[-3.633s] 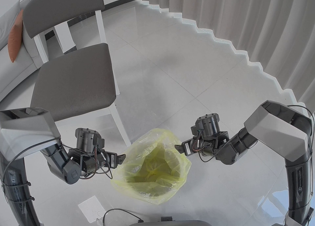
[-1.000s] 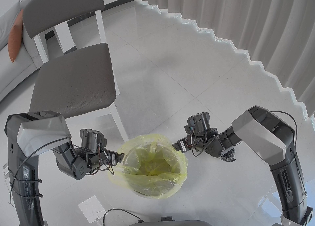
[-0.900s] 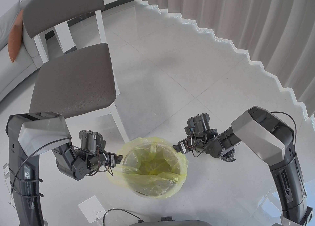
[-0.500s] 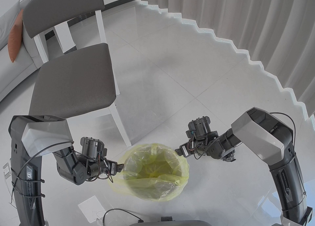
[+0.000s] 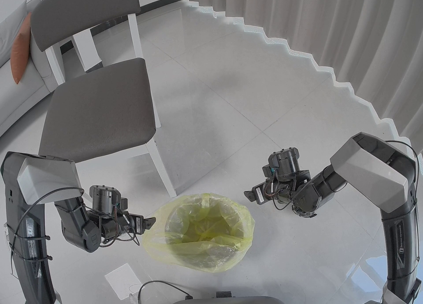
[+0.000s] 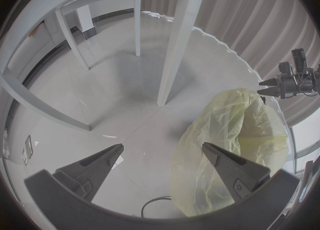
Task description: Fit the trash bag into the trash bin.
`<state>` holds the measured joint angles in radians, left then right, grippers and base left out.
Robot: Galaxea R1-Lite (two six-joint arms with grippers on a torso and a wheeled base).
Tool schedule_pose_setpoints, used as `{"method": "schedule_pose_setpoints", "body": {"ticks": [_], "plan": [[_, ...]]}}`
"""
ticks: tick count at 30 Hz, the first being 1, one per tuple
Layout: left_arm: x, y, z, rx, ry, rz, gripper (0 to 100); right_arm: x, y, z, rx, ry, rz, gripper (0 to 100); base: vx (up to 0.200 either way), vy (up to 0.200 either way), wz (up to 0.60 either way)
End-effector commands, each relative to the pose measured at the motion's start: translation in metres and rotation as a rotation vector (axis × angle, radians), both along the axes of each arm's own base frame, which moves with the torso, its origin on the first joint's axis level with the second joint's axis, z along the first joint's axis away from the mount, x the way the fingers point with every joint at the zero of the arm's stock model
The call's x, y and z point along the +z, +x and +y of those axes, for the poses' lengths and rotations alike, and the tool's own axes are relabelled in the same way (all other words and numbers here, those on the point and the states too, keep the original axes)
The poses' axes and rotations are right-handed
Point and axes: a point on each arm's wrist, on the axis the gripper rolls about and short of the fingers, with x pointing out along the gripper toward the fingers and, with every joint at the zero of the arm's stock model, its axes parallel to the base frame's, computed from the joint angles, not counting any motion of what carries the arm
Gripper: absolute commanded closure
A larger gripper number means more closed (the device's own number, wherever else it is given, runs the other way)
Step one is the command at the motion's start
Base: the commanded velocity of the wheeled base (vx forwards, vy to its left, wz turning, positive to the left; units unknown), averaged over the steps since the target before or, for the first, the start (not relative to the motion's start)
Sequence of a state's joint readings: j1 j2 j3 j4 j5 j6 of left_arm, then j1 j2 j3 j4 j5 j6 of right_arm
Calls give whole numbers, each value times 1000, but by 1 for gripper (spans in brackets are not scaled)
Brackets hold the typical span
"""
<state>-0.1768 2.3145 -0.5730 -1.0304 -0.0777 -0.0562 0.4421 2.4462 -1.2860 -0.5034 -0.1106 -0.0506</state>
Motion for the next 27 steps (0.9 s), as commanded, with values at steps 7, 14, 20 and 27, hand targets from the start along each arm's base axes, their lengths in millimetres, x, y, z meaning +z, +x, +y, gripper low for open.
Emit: {"method": "schedule_pose_setpoints", "body": {"ticks": [7,14,20,27], "plan": [[19,-17,16,5,-55,-60,0,25,-66,38,142,27,-48,0,0,0,0],[25,-52,18,-67,-64,-130,0,6,-99,56,197,-6,-44,0,0,0,0],[11,-60,19,-107,33,-107,0,-14,-113,64,245,-42,-18,0,0,0,0],[1,-66,20,-136,109,-105,0,-34,-126,66,305,-115,25,0,0,0,0]]}}
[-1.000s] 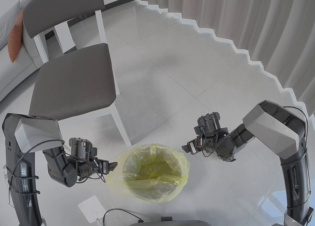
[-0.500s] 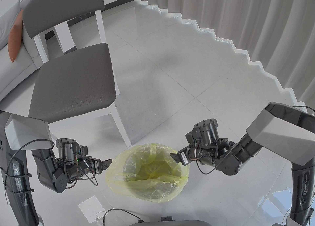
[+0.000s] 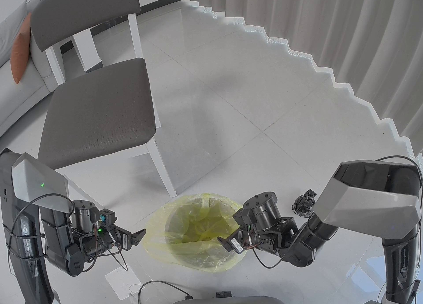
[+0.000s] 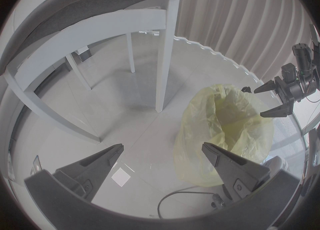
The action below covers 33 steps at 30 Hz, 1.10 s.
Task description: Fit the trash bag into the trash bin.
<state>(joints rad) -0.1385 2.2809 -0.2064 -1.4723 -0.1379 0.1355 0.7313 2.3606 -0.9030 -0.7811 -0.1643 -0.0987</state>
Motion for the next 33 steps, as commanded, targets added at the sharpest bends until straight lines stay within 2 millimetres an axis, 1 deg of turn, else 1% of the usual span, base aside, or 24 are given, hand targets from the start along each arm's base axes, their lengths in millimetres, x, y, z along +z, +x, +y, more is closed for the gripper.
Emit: {"method": "schedule_pose_setpoints", "body": {"ticks": [1,5,8,10,12,13,14,15,18,21,22,24,28,33], "plan": [[-12,-5,0,-8,21,41,0,-20,-9,0,29,-56,42,0,0,0,0],[-18,-4,-3,-21,21,34,0,-28,-12,-3,32,-78,62,0,0,0,0],[-18,-3,-7,-36,17,11,0,-31,-17,-6,38,-89,78,0,0,0,0],[-18,-4,-9,-43,17,13,0,-35,-23,-11,44,-102,99,0,0,0,0],[-18,-4,-9,-43,17,13,0,-35,-23,-11,44,-102,99,0,0,0,0],[-17,-5,-10,-49,17,14,0,-36,-32,-17,58,-110,94,0,0,0,0],[-17,-5,-11,-52,17,13,0,-37,-36,-21,71,-116,80,0,0,0,0],[-17,-5,-12,-57,16,11,0,-37,-36,-21,74,-117,76,0,0,0,0],[-13,-5,-14,-62,10,-3,0,-40,-47,-30,89,-116,54,0,0,0,0],[-16,-7,-15,-70,19,15,0,-42,-52,-34,91,-119,57,0,0,0,0],[-16,-7,-15,-70,19,15,0,-42,-52,-34,91,-119,57,0,0,0,0],[-24,-9,-19,-87,26,43,0,-43,-56,-37,93,-126,67,0,0,0,0],[-26,-11,-23,-107,35,57,0,-43,-56,-37,87,-116,77,0,0,0,0],[-33,-19,-22,-143,81,98,0,-46,-58,-38,87,-101,104,0,0,0,0]]}}
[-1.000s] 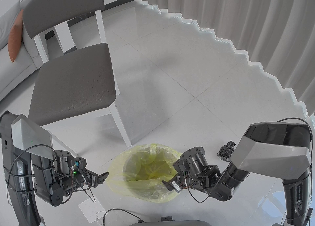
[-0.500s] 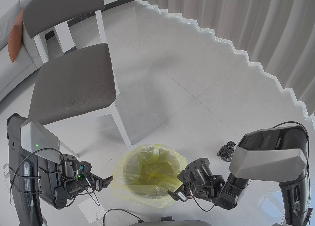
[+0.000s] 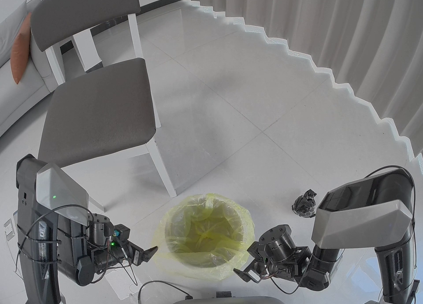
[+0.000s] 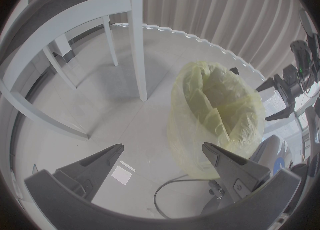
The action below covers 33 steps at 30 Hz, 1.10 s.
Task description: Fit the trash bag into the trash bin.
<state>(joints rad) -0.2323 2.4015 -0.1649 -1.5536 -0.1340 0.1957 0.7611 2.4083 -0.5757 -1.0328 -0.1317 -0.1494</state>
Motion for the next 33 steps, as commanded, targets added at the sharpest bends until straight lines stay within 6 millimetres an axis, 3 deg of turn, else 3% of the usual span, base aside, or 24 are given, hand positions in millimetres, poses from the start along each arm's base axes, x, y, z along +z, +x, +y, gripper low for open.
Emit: {"method": "schedule_pose_setpoints", "body": {"ticks": [1,4,10,15,23,33], "plan": [[-9,-7,0,-20,28,47,0,-2,-4,-2,-2,-1,20,0,0,0,0],[-11,-12,1,-30,42,67,0,2,-6,-2,2,12,10,0,0,0,0],[-16,-13,0,-45,47,80,0,40,7,5,-10,116,-101,0,0,0,0],[-26,-13,-13,-93,57,91,0,61,13,10,-14,148,-138,0,0,0,0],[-42,4,-26,-97,66,82,0,77,27,4,-59,175,-175,0,0,0,0],[-33,4,-28,-102,72,98,0,89,38,-13,-113,192,-203,0,0,0,0]]}}
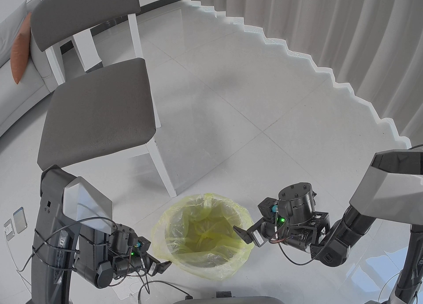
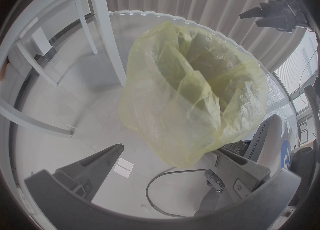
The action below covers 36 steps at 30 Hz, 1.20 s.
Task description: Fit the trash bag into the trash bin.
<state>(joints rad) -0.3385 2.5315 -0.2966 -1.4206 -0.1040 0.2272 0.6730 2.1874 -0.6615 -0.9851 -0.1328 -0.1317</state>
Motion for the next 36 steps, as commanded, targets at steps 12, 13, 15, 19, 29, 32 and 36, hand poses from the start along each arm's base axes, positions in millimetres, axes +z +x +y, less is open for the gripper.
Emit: {"method": "schedule_pose_setpoints", "body": {"ticks": [12,13,15,19,29,32,36], "plan": [[46,7,34,113,-45,-122,0,5,21,-19,-79,18,-22,0,0,0,0],[46,7,34,113,-45,-122,0,5,21,-19,-79,18,-22,0,0,0,0],[42,15,35,128,-41,-134,0,6,24,-24,-94,18,-24,0,0,0,0],[42,23,36,137,-45,-152,0,5,25,-30,-110,16,-18,0,0,0,0],[63,-8,54,164,-61,-131,0,9,29,-35,-124,24,-29,0,0,0,0],[65,-6,52,159,-64,-150,0,9,27,-36,-124,22,-25,0,0,0,0],[57,6,43,144,-55,-151,0,9,27,-36,-125,21,-24,0,0,0,0]]}}
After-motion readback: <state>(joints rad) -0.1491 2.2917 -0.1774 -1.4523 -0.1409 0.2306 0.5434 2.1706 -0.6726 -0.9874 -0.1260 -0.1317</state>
